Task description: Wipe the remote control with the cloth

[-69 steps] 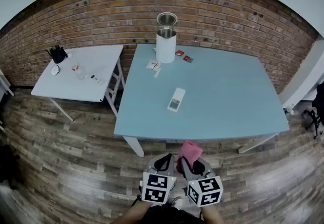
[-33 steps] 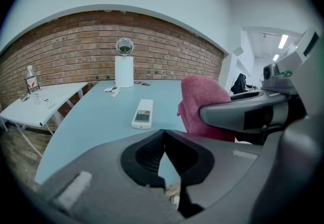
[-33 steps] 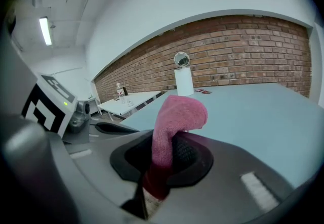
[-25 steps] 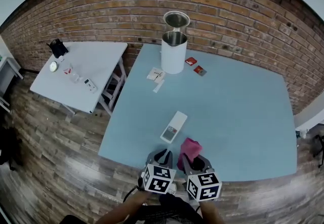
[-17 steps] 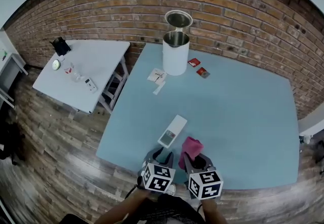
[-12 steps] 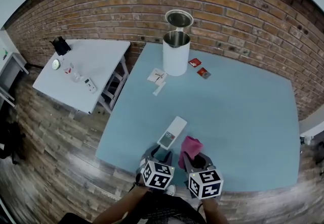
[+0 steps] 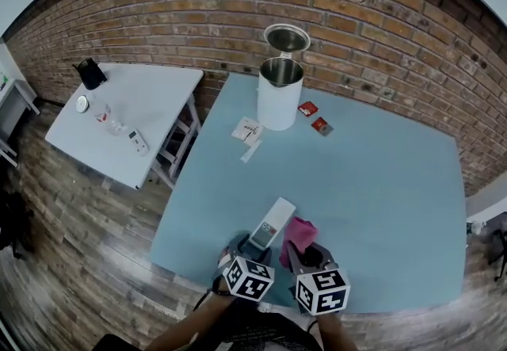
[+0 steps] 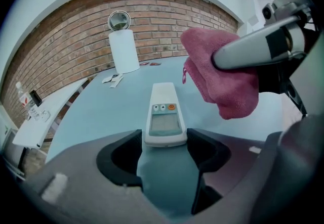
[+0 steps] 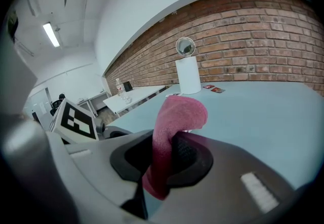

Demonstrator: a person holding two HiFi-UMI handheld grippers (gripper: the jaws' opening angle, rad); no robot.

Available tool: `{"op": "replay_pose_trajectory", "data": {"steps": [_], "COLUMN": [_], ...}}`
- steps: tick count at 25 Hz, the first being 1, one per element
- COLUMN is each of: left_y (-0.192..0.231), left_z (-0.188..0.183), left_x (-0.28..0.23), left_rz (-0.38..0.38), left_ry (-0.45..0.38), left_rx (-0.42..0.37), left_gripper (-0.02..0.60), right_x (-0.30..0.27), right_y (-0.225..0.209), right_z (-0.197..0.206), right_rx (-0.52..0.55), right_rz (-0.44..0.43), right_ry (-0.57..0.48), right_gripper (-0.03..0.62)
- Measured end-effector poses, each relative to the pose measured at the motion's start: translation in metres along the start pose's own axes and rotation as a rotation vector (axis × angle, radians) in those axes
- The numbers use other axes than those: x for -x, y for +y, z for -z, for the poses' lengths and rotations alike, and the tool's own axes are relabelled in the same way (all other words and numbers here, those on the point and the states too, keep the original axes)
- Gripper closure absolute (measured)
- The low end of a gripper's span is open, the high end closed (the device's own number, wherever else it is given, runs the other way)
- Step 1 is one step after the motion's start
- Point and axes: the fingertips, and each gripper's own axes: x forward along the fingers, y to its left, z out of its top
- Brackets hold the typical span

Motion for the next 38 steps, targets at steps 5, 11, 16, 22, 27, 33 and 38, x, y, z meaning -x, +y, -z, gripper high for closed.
{"op": "replay_pose_trajectory", "data": {"steps": [5, 11, 16, 22, 27, 33, 38], "left_y": [-0.003, -0.003, -0.006, -0.006, -0.006, -0.008, -0.007], "left_z": [-0.001, 0.0, -0.002, -0.002, -0.003, -0.003, -0.002], "left_x": [-0.003, -0.006, -0.007, -0.007, -0.006, -0.006, -0.005], "left_rz": [0.06, 0.123, 0.167, 0.203, 0.232, 0.244, 0.254], "left_ry": [0.01, 0.023, 0.031, 0.007, 0.014, 0.006, 0.012], "left_rx": [0.014, 0.045, 0.002, -0.036, -0.066, -0.08, -0.087], "left_gripper": [0.291, 0.288, 0.291, 0.298, 0.298, 0.296, 0.296], "right_x": [-0.017, -0.033, -0.041, -0.049, -0.067, -0.08, -0.092], "right_y": [0.006, 0.014, 0.019, 0.016, 0.046, 0.061, 0.062], "right_z": [-0.013, -0.015, -0.019, -0.029, -0.027, -0.005, 0.013], "right_rx": [0.009, 0.017, 0.029, 0.039, 0.108, 0.108, 0.216], "right_rz": [-0.008, -0.014, -0.022, -0.029, -0.159, -0.278, -0.4], "right_ry": [0.01, 0.036, 0.055, 0.068, 0.115, 0.198, 0.316], "right_gripper": [0.528, 0.528, 0.528, 0.528, 0.528, 0.528, 0.528]}}
